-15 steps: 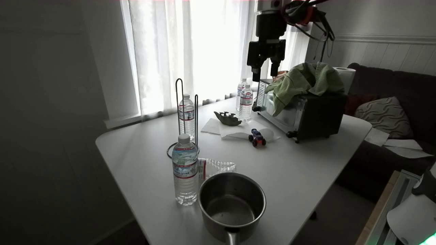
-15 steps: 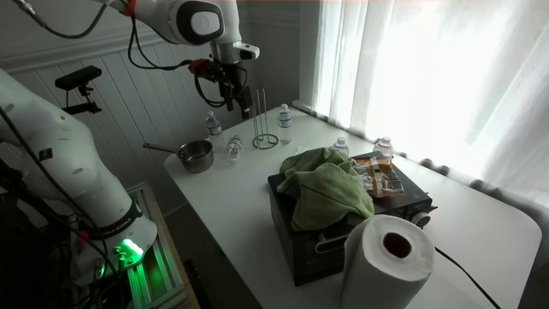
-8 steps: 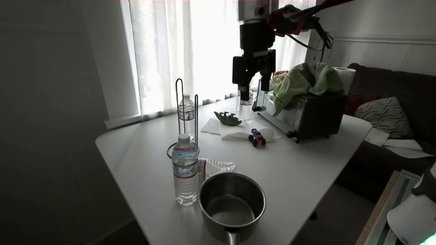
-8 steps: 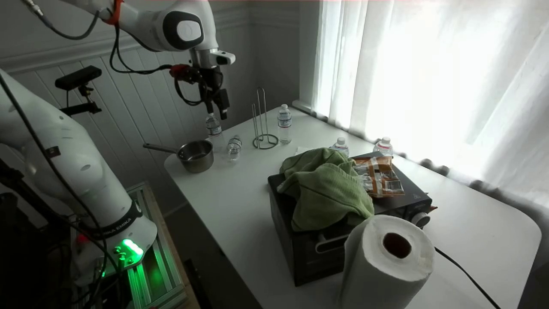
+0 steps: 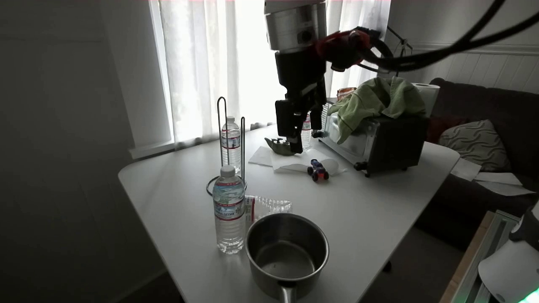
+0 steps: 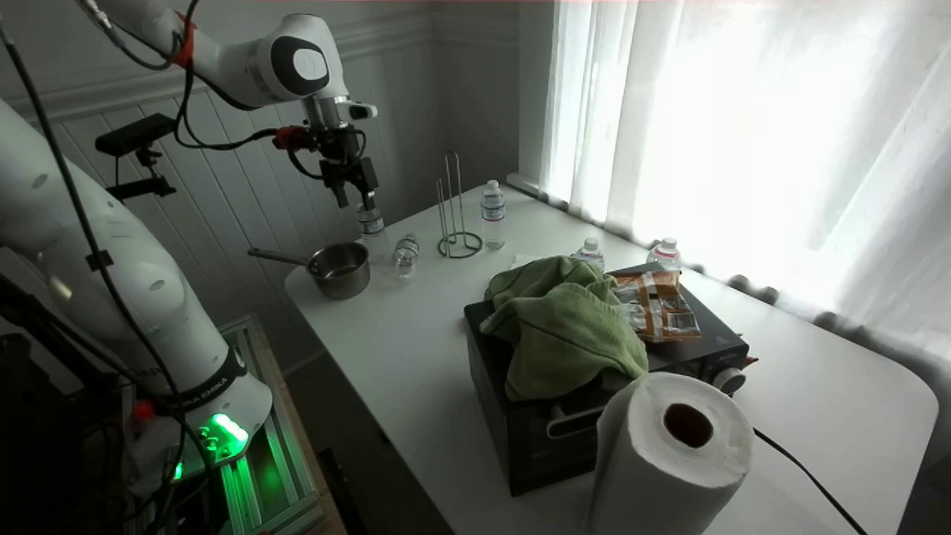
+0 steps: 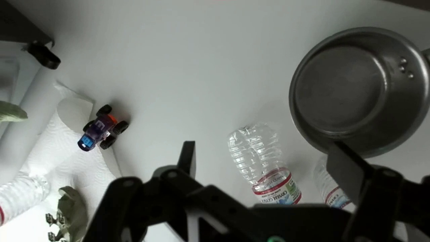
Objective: Pick up the silver pot and place it in the middle of the table
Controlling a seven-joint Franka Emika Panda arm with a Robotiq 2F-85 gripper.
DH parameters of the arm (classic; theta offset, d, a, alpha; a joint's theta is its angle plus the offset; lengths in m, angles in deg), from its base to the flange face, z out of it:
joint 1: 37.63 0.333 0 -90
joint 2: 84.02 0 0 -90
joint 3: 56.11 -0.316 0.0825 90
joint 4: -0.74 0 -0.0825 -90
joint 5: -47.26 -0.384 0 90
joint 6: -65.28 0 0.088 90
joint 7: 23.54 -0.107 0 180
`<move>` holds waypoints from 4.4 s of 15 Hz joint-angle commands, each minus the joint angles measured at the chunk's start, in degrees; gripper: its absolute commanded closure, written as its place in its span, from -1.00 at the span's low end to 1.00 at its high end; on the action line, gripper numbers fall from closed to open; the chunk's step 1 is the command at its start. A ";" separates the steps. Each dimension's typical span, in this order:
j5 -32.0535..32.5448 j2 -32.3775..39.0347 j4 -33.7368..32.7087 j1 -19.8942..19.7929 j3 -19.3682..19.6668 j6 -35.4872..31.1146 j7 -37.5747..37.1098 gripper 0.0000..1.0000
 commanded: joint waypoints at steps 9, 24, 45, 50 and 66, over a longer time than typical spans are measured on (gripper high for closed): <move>3.59 6.03 0.41 1.44 1.43 -10.51 10.56 -1.00; 6.28 20.86 -1.01 2.85 2.24 -23.70 16.96 -1.00; 4.27 32.12 -6.29 2.51 1.28 -24.43 32.45 -0.04; 4.05 33.16 -6.75 2.20 1.07 -24.44 34.89 0.65; -0.59 27.41 -2.10 0.24 -1.40 -25.04 39.10 0.97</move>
